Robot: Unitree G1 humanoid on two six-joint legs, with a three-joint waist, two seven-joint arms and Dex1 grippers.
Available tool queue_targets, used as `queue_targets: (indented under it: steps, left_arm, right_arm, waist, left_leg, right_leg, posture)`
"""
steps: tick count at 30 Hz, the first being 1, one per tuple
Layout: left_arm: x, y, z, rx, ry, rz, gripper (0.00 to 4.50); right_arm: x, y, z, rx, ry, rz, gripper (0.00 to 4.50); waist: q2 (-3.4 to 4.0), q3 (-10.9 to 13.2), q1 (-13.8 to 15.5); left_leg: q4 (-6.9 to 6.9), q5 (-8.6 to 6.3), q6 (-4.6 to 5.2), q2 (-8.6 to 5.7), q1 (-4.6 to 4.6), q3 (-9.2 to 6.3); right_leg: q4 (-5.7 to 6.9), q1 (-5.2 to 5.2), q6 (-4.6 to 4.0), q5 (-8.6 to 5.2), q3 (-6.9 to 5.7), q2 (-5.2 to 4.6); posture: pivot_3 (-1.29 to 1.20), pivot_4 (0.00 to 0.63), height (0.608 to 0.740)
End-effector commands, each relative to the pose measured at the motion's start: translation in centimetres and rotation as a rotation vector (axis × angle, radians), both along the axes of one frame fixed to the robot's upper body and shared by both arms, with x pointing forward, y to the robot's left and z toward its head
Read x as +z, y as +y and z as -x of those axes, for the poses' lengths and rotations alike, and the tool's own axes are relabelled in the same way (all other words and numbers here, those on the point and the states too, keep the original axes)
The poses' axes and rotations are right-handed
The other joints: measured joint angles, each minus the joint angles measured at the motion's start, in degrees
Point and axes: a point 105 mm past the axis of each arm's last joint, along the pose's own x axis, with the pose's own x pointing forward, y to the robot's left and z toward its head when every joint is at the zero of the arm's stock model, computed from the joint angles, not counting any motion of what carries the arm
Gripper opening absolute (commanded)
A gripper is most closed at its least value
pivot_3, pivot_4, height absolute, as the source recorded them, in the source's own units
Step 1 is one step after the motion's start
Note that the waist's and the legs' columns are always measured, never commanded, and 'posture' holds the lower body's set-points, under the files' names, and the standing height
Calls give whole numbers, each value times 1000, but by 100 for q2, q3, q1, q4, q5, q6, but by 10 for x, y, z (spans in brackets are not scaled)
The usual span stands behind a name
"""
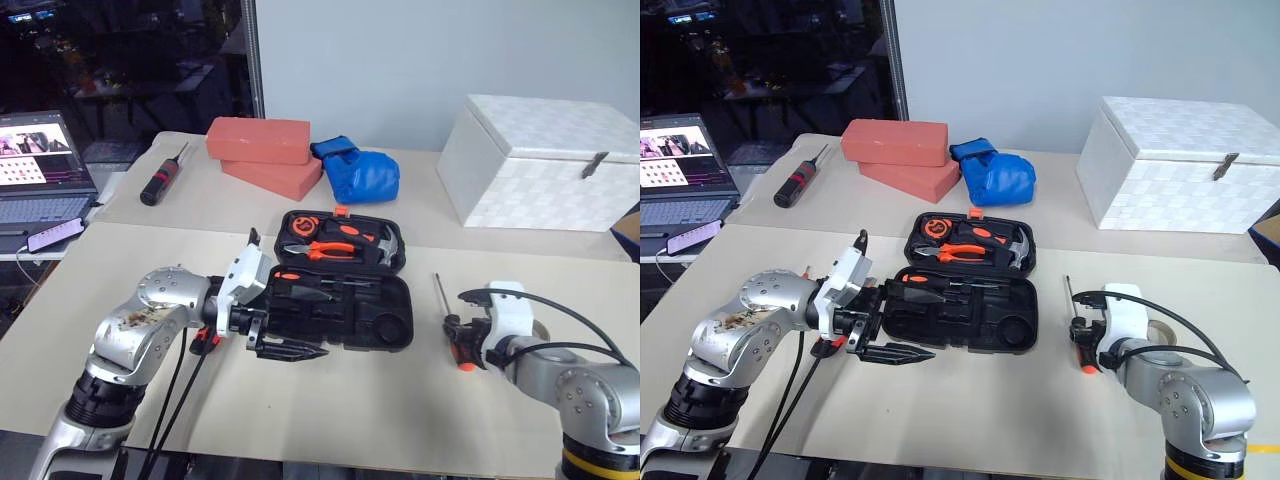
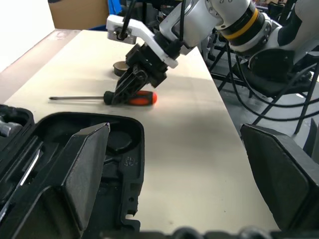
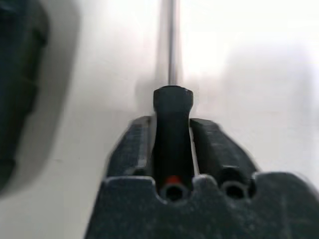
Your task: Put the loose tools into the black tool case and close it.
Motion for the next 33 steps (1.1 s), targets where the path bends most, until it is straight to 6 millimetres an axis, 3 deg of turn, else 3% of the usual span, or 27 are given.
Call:
queue_targets:
  steps: [1, 5, 9, 13, 18, 28, 30, 33]
  left_arm:
    - [5, 10, -10, 135, -110, 28, 4500]
    - [14, 31, 1, 181, -64, 136, 4500]
    - [16, 58, 9, 247, -48, 130, 4500]
    - [13, 80, 23, 317, 18, 101, 4500]
    - [18, 84, 30, 374, 3, 106, 4500]
    - [23, 77, 41, 442, -14, 90, 4500]
    - [24, 76, 40, 451, -17, 89, 4500]
    - [25, 76, 39, 464, -17, 88, 4500]
  right_arm:
    - [36, -2, 2, 136, -143, 145, 578]
    - [81, 48, -2, 546, -338, 190, 577]
    - [91, 86, -9, 878, -402, 237, 577]
    - [73, 114, -36, 1187, -351, 382, 577]
    - [48, 130, -64, 1321, -270, 481, 577]
    - [23, 133, -72, 1393, -142, 457, 577]
    - [22, 135, -75, 1389, -141, 444, 1573]
    - [30, 143, -76, 1374, -191, 383, 2464]
  waist:
    - [25, 16, -6]
    - [27, 24, -159]
    - [14, 38, -210]
    - [3, 53, -197]
    - [-18, 61, -131]
    - [-20, 59, -53]
    - [-20, 59, -50]
    - [-20, 59, -49]
  left_leg:
    - [-1, 0, 1, 0, -1, 2]
    - [-2, -3, 5, 2, -1, 11]
    - [-8, -4, 5, 16, 17, 1]
    - [-9, -4, 4, 8, 7, 3]
    - [-3, -3, 6, 6, -47, 23]
    - [-3, -26, 25, 8, -39, 21]
    - [0, -25, 25, 9, -28, 22]
    - [0, -24, 25, 9, -16, 24]
  right_leg:
    - [-1, -1, 0, 0, 1, 0]
    - [-1, -11, 2, 1, 12, 3]
    - [14, -16, -10, -4, 6, 18]
    - [12, -26, -16, -8, 1, 4]
    - [13, -75, -6, -4, 6, -4]
    - [27, -69, 22, 5, 2, 0]
    - [35, -64, 1, -16, 2, 0]
    - [41, -57, -9, -17, 2, 0]
  posture:
    - [0, 150, 740]
    - [0, 150, 740]
    - [0, 150, 740]
    - [0, 150, 740]
    - [0, 150, 740]
    - [0, 150, 740]
    - [0, 150, 740]
    - [0, 150, 740]
